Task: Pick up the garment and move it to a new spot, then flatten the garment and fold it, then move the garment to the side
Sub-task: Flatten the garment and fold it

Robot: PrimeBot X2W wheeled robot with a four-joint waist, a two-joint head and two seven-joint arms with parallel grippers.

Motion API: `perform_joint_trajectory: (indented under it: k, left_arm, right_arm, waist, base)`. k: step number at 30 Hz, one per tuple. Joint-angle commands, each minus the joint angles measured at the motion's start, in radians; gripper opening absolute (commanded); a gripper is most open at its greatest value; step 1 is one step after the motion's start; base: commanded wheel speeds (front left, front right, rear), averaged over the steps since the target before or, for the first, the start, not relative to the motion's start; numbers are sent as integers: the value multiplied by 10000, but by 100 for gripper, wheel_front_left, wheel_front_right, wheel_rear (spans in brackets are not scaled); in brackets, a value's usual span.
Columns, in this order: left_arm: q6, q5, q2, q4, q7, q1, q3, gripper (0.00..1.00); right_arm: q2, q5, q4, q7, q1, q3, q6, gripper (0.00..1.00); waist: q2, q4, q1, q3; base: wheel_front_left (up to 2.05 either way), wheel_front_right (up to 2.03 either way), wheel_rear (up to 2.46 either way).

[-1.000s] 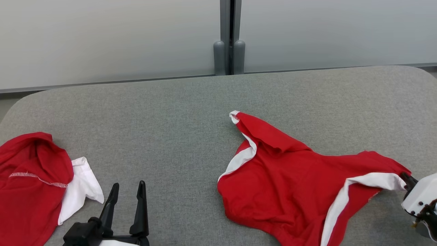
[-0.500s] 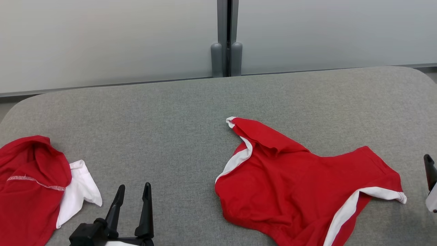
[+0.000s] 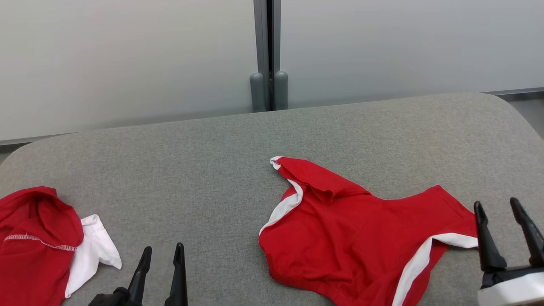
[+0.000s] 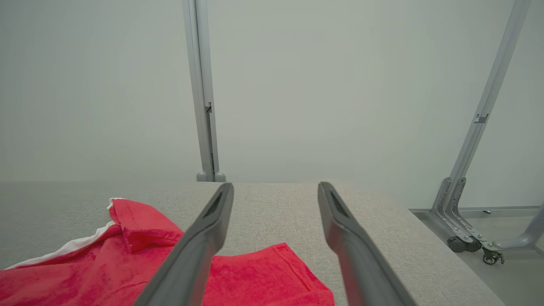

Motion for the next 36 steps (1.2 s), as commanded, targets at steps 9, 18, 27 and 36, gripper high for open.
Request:
perform_joint_trajectory:
  k: [9, 18, 27, 36]
  left_arm:
    - [-62, 69, 37, 113, -2, 218, 51, 100]
    - [-61, 28, 37, 208, -2, 158, 71, 100]
    - [-31, -50, 38, 248, -2, 108, -9, 100]
    - [-453, -470, 33, 1111, 5, -766, -1284, 100]
  right_arm:
    - [804, -223, -920, -231, 1210, 494, 7, 100]
    - [1055, -531, -968, -233, 1547, 593, 7, 100]
    - [1052, -617, -956, -235, 1493, 754, 7, 100]
    - [1016, -558, -1009, -236, 1231, 974, 7, 100]
  waist:
    - [-1, 166, 0, -45]
    - [-1, 179, 0, -20]
    - [-1, 178, 0, -19]
    - [-1, -13, 0, 254]
  base:
    - [0, 0, 0]
    - [0, 0, 0]
    - [0, 0, 0]
    - [0, 0, 0]
